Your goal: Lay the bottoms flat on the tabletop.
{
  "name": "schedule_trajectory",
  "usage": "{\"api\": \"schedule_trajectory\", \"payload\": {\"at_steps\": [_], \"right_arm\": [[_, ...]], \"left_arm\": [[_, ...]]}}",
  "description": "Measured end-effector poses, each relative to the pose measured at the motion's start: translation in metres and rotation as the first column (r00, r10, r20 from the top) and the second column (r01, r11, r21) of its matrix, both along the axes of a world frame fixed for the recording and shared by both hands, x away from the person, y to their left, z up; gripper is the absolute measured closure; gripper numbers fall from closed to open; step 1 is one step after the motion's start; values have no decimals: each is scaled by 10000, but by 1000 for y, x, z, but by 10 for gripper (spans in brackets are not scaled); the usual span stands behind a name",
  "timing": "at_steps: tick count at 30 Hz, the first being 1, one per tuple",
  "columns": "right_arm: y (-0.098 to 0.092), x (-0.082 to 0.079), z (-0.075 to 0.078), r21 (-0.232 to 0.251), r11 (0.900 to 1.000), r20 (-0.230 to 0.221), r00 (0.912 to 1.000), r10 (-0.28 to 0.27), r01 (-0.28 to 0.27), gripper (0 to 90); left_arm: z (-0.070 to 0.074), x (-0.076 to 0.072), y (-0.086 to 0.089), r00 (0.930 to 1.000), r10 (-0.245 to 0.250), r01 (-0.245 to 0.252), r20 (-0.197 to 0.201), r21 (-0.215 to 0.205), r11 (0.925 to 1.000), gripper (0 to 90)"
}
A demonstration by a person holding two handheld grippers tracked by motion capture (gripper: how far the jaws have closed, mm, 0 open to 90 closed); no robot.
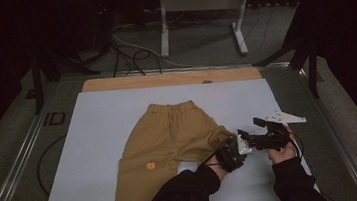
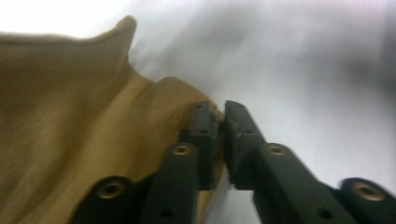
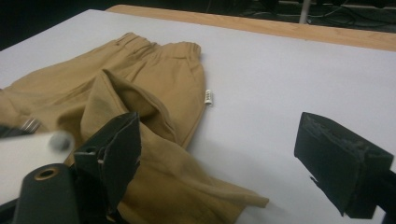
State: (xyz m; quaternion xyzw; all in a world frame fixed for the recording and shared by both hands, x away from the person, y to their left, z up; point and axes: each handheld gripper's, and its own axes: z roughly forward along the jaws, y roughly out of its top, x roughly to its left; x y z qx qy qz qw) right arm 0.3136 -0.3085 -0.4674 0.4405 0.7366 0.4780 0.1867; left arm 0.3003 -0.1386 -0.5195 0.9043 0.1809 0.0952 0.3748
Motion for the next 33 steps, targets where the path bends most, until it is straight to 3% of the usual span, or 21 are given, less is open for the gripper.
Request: {"api": "schedule_trajectory", "payload": {"at_steps": [2, 4, 5, 8, 9, 12, 14, 18, 20, 23, 25, 29, 33], "right_arm": [[1, 0, 0, -49, 10000, -41, 10000, 67, -67, 147], [2, 0, 0, -97, 9998, -27, 9999, 149, -149, 148], [4, -1, 0, -72, 9994, -71, 9994, 338, -339, 151], [6, -2, -1, -19, 9984, -110, 9983, 570, -570, 169], [10, -2, -3, -43, 9976, -255, 9973, 694, -696, 209], [11, -3, -6, 76, 9953, -457, 9943, 967, -965, 202], [11, -6, -9, -152, 9935, -583, 9920, 1121, -1131, 225], [7, -14, -14, -153, 9876, -810, 9847, 1544, -1561, 276], [9, -20, -18, -304, 9785, -885, 9756, 2009, -2042, 372], [11, -22, -19, -472, 9743, -946, 9720, 2151, -2202, 495], [13, -21, -19, -607, 9709, -750, 9710, 2270, -2317, 578], [18, -23, -15, -1118, 9596, -800, 9648, 2504, -2583, 864], [21, -25, -10, -1260, 9508, -1018, 9571, 2713, -2830, 885]], "left_arm": [[5, -4, 5, 9997, -170, 170, 195, -18, 9999, 881], [7, -5, 7, 9997, -165, 166, 164, -93, 9998, 882], [12, -7, 12, 9999, -106, 109, 79, -367, 9993, 882], [16, -8, 18, 9999, -57, 63, 134, -459, 9989, 882], [17, -8, 19, 9999, -45, 50, 117, -463, 9989, 882], [18, -8, 26, 9999, 136, -138, -37, -739, 9972, 882], [18, -9, 31, 9997, 254, -258, -54, -853, 9960, 882], [18, -13, 40, 9995, 292, -307, -146, -1146, 9929, 882], [18, -15, 46, 9995, 263, -278, -147, -1176, 9927, 882], [19, -17, 51, 9998, 168, -182, -141, -1119, 9936, 882], [21, -19, 54, 9998, 66, -85, -174, -1133, 9935, 882], [27, -25, 61, 9997, -142, 116, -186, -1304, 9914, 882], [37, -33, 73, 9985, -475, 423, -286, -1609, 9861, 881]]}}
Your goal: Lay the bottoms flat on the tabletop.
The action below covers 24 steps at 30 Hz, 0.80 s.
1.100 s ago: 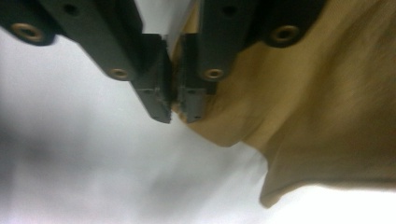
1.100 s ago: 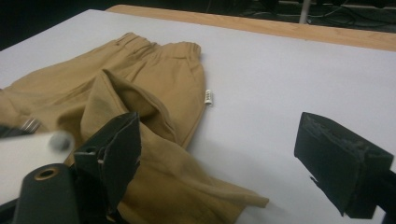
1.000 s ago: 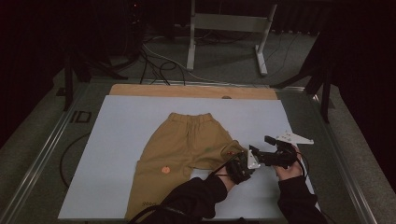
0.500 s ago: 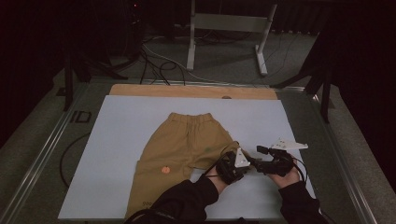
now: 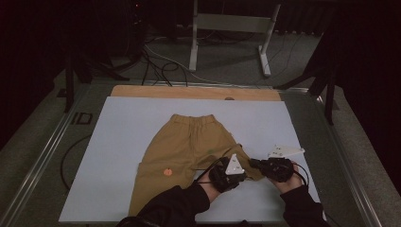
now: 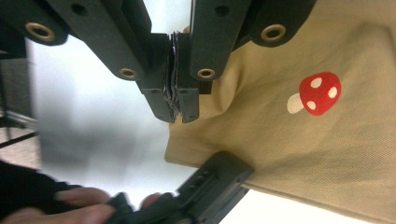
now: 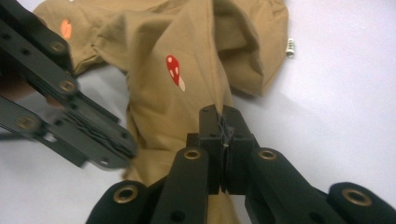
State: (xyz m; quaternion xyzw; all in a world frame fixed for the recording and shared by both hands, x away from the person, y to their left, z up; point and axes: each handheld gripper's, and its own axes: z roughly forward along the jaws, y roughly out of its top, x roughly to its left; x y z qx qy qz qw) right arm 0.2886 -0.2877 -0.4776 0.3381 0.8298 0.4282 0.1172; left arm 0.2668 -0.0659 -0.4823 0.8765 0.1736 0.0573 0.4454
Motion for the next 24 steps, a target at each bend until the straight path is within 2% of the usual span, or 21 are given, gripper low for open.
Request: {"api": "schedule_trajectory", "payload": {"at_steps": [5, 7, 11, 13, 14, 15, 18, 22, 24], "right_arm": [[2, -9, 9, 152, 9999, -65, 10000, -51, 52, 886], [2, -14, 11, 192, 9998, -165, 9998, -105, 108, 887], [2, -20, 13, 228, 9995, -231, 9995, -191, 197, 887], [1, -33, 16, 340, 9987, -417, 9984, -379, 393, 888], [1, -36, 16, 402, 9982, -490, 9979, -421, 441, 887], [1, -38, 16, 370, 9984, -525, 9978, -408, 428, 888], [3, -45, 17, 320, 9987, -589, 9975, -378, 398, 888], [4, -49, 16, 261, 9988, -709, 9967, -384, 403, 887], [4, -53, 14, 280, 9991, -813, 9963, -284, 307, 887]], "left_arm": [[10, -13, 13, 9993, -365, 366, 78, -174, 9992, 881], [17, -22, 25, 9981, -570, 574, 242, -168, 9982, 881], [21, -28, 35, 9965, -718, 724, 416, -115, 9973, 881], [25, -39, 51, 9941, -937, 944, 547, -110, 9955, 881], [25, -39, 51, 9941, -937, 944, 547, -110, 9955, 881], [26, -43, 59, 9933, -1017, 1022, 550, -59, 9948, 881], [27, -48, 70, 9936, -1003, 1009, 514, -86, 9949, 880], [25, -56, 77, 9929, -1135, 1143, 347, -209, 9932, 880], [25, -67, 80, 9895, -1423, 1429, 253, -244, 9894, 880]]}}
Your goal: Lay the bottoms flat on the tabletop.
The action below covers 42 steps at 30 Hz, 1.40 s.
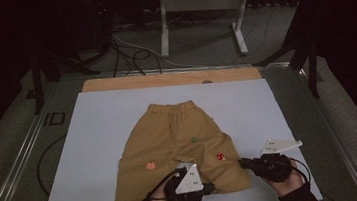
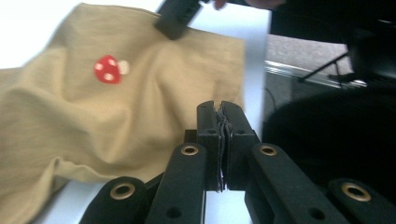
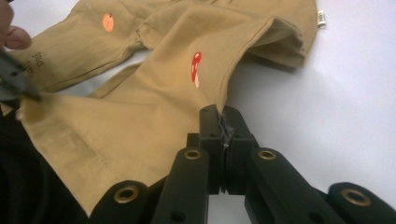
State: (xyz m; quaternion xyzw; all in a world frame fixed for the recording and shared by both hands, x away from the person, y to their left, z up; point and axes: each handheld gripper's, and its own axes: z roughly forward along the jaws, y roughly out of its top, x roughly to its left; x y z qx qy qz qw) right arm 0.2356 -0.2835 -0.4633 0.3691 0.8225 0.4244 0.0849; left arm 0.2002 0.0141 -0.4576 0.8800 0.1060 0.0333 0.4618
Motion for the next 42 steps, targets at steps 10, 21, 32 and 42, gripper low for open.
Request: {"api": "schedule_trajectory", "payload": {"at_steps": [10, 21, 32, 42], "right_arm": [[0, -5, 4, 435, 9986, 215, 9993, -307, 298, 479], [7, 1, 13, 753, 9971, 896, 9958, -181, 113, 148], [14, 19, 15, 1031, 9938, 1816, 9831, 230, -423, 139], [26, 41, 16, 814, 9937, 2102, 9759, 587, -773, 141]], "left_arm": [[1, -22, 2, 9972, -709, 708, -254, -39, 9975, 875], [-9, -23, 21, 9862, -1324, 1355, -996, 260, 9904, 503], [0, 17, 56, 9945, 321, -351, -992, -287, 9990, 154], [7, 71, 110, 9615, 2641, -2680, -756, -474, 9622, 132]]}}
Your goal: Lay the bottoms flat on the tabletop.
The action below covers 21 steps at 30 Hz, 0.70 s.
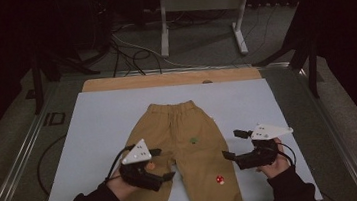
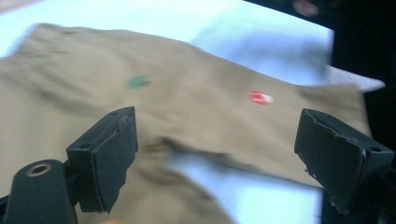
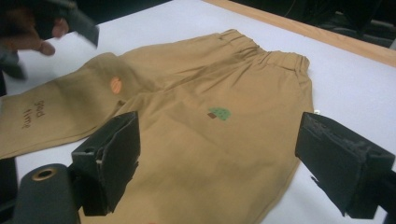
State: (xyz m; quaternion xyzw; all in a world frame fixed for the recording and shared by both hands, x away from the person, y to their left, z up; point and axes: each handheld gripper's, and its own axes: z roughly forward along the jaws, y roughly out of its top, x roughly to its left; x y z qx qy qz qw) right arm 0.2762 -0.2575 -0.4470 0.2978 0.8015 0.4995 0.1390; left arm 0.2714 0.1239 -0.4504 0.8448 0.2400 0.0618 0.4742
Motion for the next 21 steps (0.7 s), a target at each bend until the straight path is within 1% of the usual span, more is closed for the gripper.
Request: {"api": "schedule_trajectory", "payload": {"at_steps": [1, 2, 3, 5, 6, 7, 8, 9, 10, 11, 12, 13, 14, 15, 16, 17, 18, 19, 20, 21], "right_arm": [[4, 8, -2, -95, 9999, -18, 10000, 67, -67, 141], [6, 12, -3, -104, 9999, -4, 10000, 77, -77, 141], [8, 17, -5, -63, 10000, -22, 10000, 56, -56, 141], [12, 27, -9, -201, 9998, 56, 9999, -91, 92, 141], [12, 27, -9, -201, 9998, 56, 9999, -91, 92, 141], [14, 39, -13, -147, 9998, -293, 9995, -102, 98, 146], [16, 45, -15, -180, 9996, -307, 9993, -229, 224, 150], [17, 50, -18, -208, 9994, -358, 9989, -290, 282, 151], [18, 57, -21, -164, 9991, -502, 9979, -410, 402, 157], [20, 64, -23, -96, 9985, -698, 9960, -549, 544, 175], [21, 69, -25, -14, 9981, -788, 9950, -610, 611, 182], [23, 75, -26, 9, 9974, -824, 9940, -719, 722, 184], [25, 80, -28, -117, 9964, -848, 9928, -843, 836, 197], [27, 86, -29, -157, 9961, -903, 9920, -880, 870, 206], [29, 91, -31, -175, 9950, -967, 9904, -991, 979, 219], [31, 96, -32, -197, 9943, -988, 9894, -1064, 1049, 239], [31, 96, -32, -197, 9943, -988, 9894, -1064, 1049, 239], [34, 107, -34, -285, 9934, -1126, 9872, -1134, 1108, 264], [34, 107, -34, -285, 9934, -1126, 9872, -1134, 1108, 264], [37, 117, -37, -282, 9914, -1229, 9838, -1302, 1277, 294]], "left_arm": [[0, 12, 8, 9989, 462, -463, 123, 79, 9989, 132], [-1, 19, 11, 9976, 650, -655, 224, 249, 9975, 132], [-1, 25, 15, 9963, 835, -842, 223, 329, 9959, 129], [-3, 39, 21, 9927, 1192, -1197, 158, 318, 9923, 129], [-3, 39, 21, 9927, 1192, -1197, 158, 318, 9923, 130], [-6, 52, 25, 9871, 1585, -1593, 215, 425, 9863, 133], [-8, 60, 27, 9842, 1763, -1771, 179, 624, 9822, 132], [-10, 67, 29, 9813, 1925, -1925, 52, 637, 9792, 132], [-10, 67, 29, 9813, 1925, -1925, 52, 637, 9792, 132], [-16, 80, 33, 9750, 2215, -2221, 158, 551, 9735, 132], [-19, 87, 34, 9710, 2384, -2389, 150, 531, 9696, 132], [-21, 94, 35, 9667, 2555, -2556, 102, 644, 9646, 132], [-24, 100, 37, 9639, 2653, -2661, 207, 601, 9621, 132], [-26, 106, 37, 9592, 2813, -2824, 281, 505, 9580, 131], [-27, 111, 38, 9532, 2985, -3012, 477, 660, 9513, 132], [-28, 116, 37, 9493, 3109, -3140, 466, 870, 9454, 132], [-28, 116, 37, 9493, 3109, -3140, 466, 870, 9454, 133], [-30, 130, 37, 9404, 3385, -3325, -329, 1201, 9354, 133], [-30, 130, 37, 9404, 3385, -3325, -329, 1201, 9354, 133], [-34, 142, 36, 9198, 3779, -3631, -1053, 1364, 9217, 132]]}}
